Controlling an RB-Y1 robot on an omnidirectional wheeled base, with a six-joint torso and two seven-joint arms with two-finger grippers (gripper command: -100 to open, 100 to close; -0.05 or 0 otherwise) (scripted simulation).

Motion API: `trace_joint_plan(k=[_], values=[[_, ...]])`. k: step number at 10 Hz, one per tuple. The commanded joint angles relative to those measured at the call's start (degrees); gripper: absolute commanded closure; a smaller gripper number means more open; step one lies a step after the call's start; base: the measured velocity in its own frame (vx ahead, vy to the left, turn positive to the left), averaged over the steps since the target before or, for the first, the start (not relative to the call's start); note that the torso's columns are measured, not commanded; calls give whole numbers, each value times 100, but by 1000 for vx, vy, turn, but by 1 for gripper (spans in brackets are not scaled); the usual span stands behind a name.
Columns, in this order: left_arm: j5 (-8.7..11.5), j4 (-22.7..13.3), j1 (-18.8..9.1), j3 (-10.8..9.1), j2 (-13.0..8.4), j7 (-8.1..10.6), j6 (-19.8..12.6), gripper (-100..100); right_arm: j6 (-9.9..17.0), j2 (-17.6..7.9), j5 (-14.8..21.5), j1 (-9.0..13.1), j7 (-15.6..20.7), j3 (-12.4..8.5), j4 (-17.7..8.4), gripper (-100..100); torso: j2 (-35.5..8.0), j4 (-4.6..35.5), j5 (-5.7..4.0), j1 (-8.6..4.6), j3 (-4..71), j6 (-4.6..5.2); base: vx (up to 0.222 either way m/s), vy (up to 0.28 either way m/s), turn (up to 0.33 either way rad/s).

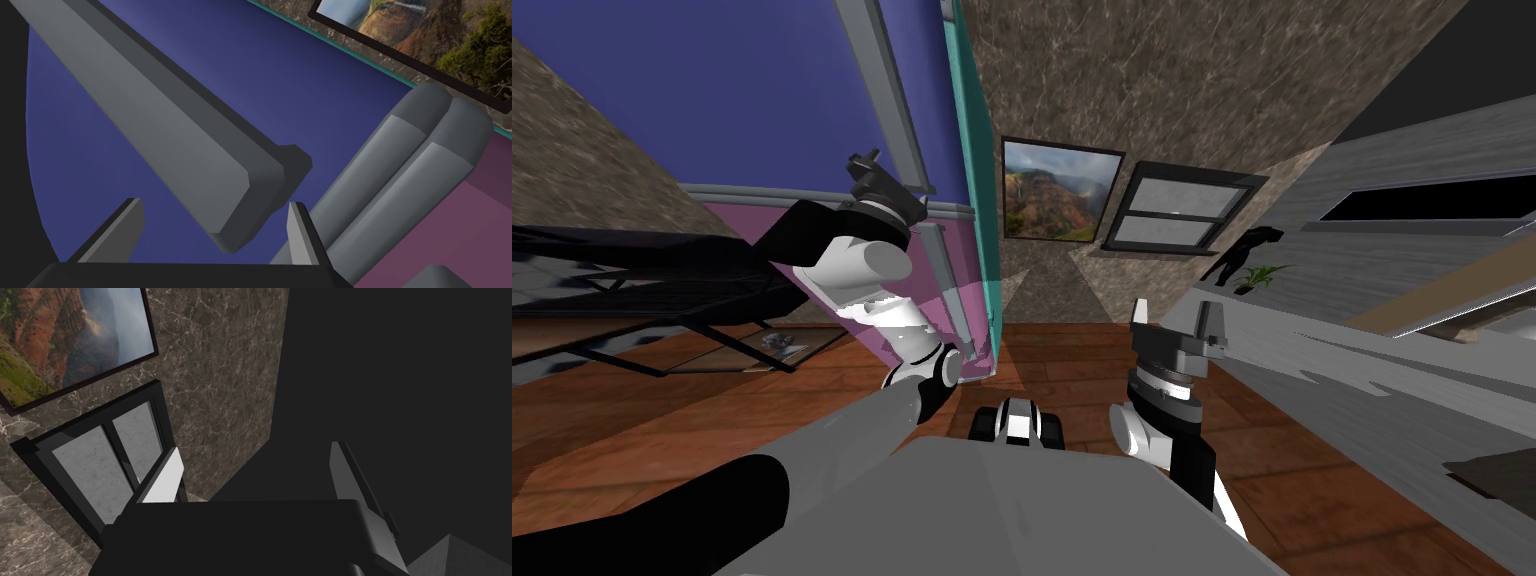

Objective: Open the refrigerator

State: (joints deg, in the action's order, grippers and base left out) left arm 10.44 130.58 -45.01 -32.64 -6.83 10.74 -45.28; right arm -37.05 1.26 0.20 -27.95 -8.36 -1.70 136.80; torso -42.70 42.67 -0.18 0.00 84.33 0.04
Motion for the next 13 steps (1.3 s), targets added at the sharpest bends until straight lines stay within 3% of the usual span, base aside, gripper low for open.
trace_joint_plan(k=[1,2,3,4,6,7,8,10,11,12,13], values=[[-1,-512,-157,64,-26,5,291,100,0,1,0,-1,0,0,0,0,11,12,-5,-14,7,-16,-8,5,2],[-1,-596,-157,64,-26,5,291,100,0,1,0,-2,0,1,1,0,36,-1,1,-11,23,-20,24,-14,17],[181,-829,-399,346,-74,54,534,100,-1,1,0,-3,0,1,1,0,45,-16,8,-7,29,-12,-121,70,162],[181,-992,-526,359,-74,54,632,100,-1,0,0,-2,0,-1,1,0,-4,1,-5,1,-1,6,-202,115,23],[181,-1439,-526,359,-74,54,826,100,0,0,0,-1,0,0,0,0,-41,37,-1,-4,-30,-23,-79,52,-29],[364,-1654,-764,636,-123,104,983,100,0,1,0,-2,0,1,0,0,-11,22,5,-8,-10,-27,-178,117,162],[364,-1922,-896,655,-123,104,1145,100,0,0,0,-1,0,-1,0,0,-45,34,-4,9,-27,-10,-212,148,38],[364,-2375,-896,655,-123,104,1351,100,0,1,0,-1,0,1,0,0,-43,52,-2,-18,-30,-30,-58,27,-17],[364,-2435,-896,655,-123,104,1361,100,0,1,0,-2,0,1,0,0,-12,37,-2,-22,-9,-28,15,-26,26],[546,-2695,-1112,951,-171,153,1561,100,-1,1,0,-2,0,1,1,0,8,21,1,-15,6,-18,-112,57,152],[546,-2821,-1227,951,-171,153,1630,100,-1,0,0,-2,0,0,1,0,-35,33,-9,-6,-21,2,-218,131,49]])
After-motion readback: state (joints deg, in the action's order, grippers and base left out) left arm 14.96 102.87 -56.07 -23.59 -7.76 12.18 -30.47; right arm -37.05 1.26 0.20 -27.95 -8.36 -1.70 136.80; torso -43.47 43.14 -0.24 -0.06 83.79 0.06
